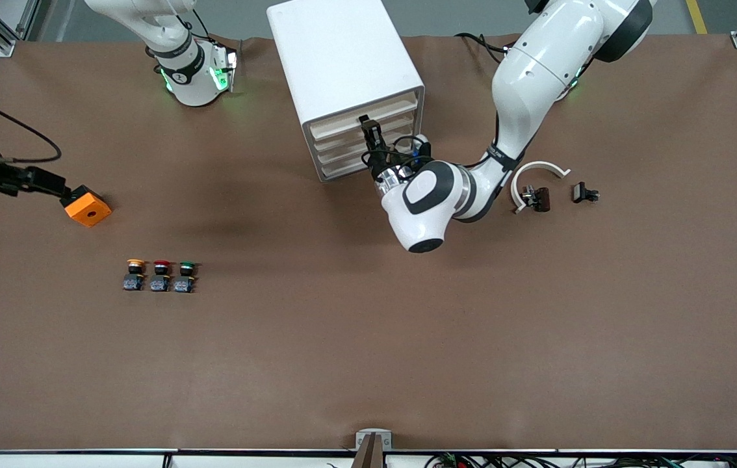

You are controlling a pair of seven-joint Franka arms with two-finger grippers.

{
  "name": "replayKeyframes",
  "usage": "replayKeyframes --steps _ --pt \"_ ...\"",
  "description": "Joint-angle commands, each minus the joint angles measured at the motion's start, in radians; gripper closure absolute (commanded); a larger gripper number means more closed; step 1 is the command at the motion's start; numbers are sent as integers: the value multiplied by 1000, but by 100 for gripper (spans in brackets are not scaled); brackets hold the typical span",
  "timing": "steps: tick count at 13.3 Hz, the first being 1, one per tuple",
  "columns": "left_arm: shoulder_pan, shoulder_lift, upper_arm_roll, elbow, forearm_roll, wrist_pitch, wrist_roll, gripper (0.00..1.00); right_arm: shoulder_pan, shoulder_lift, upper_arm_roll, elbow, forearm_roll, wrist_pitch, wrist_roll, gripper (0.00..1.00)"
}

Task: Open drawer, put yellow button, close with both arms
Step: 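Pull the drawer open with the left gripper while the right gripper reaches the button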

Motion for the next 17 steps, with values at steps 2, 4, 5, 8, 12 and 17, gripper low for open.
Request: replayKeyframes --steps 2,4,5,8,12,17 --pt "31 3 86 67 -4 26 -21 100 24 65 4 -88 -61 169 -9 0" --pt "72 0 99 76 -19 97 -9 100 5 66 3 -236 -61 388 -9 0" --pt "84 5 100 99 -19 115 2 100 -8 72 3 -293 -61 471 -4 0" --pt "127 5 100 112 -21 177 13 77 -48 123 4 -412 -55 713 -3 0" --pt "140 -12 99 142 -16 171 48 0 -92 258 6 -456 -54 927 -4 0" --pt "224 -15 96 211 -2 131 133 0 -92 377 7 -463 -37 1094 -4 0"
